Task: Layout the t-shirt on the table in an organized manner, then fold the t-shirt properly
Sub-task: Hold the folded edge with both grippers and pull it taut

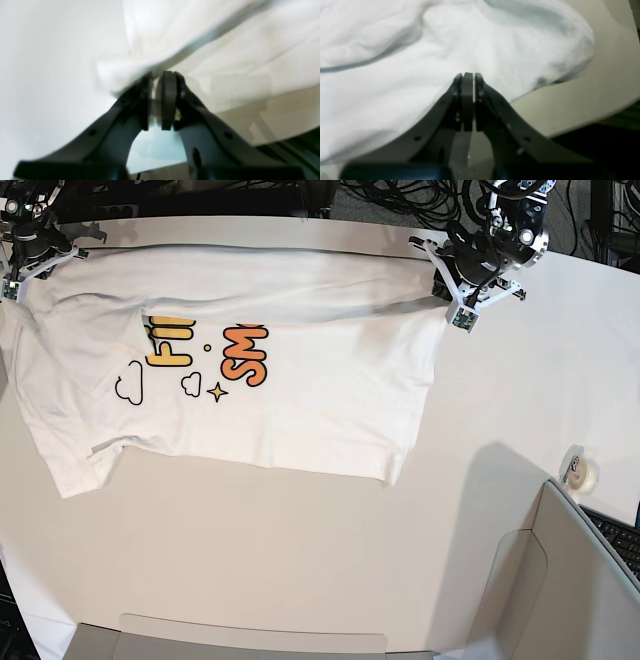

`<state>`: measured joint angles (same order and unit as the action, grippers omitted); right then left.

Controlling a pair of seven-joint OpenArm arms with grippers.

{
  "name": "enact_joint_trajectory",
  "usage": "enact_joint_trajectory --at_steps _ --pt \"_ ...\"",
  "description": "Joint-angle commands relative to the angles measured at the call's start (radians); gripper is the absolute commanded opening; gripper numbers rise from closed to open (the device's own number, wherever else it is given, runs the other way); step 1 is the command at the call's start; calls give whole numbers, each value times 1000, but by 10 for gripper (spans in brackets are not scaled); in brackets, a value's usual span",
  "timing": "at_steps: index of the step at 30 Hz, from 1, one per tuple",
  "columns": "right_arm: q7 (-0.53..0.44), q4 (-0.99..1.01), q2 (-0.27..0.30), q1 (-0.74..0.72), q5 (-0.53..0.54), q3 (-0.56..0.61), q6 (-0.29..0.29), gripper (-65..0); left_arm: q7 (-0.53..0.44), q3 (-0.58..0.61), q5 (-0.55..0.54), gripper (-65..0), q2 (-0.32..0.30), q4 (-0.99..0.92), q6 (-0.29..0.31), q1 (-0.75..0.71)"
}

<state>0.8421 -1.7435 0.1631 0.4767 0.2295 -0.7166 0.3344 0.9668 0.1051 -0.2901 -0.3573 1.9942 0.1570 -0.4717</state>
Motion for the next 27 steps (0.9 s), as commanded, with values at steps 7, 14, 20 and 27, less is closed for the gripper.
enact_joint_trajectory --at_steps 7,14,20,27 --pt "118 -11 -33 52 -25 2 9 -643 1 -63 5 -593 34 49 -4 -74" --pt "118 -11 -38 63 -25 2 9 -643 1 -66 5 -593 31 49 -4 -80" --pt "118 -11 -38 66 -25 2 7 -643 1 -68 5 -593 31 47 -4 -78" --pt "118 -20 -38 60 -25 1 7 -642 1 -68 4 -592 37 53 -4 -78"
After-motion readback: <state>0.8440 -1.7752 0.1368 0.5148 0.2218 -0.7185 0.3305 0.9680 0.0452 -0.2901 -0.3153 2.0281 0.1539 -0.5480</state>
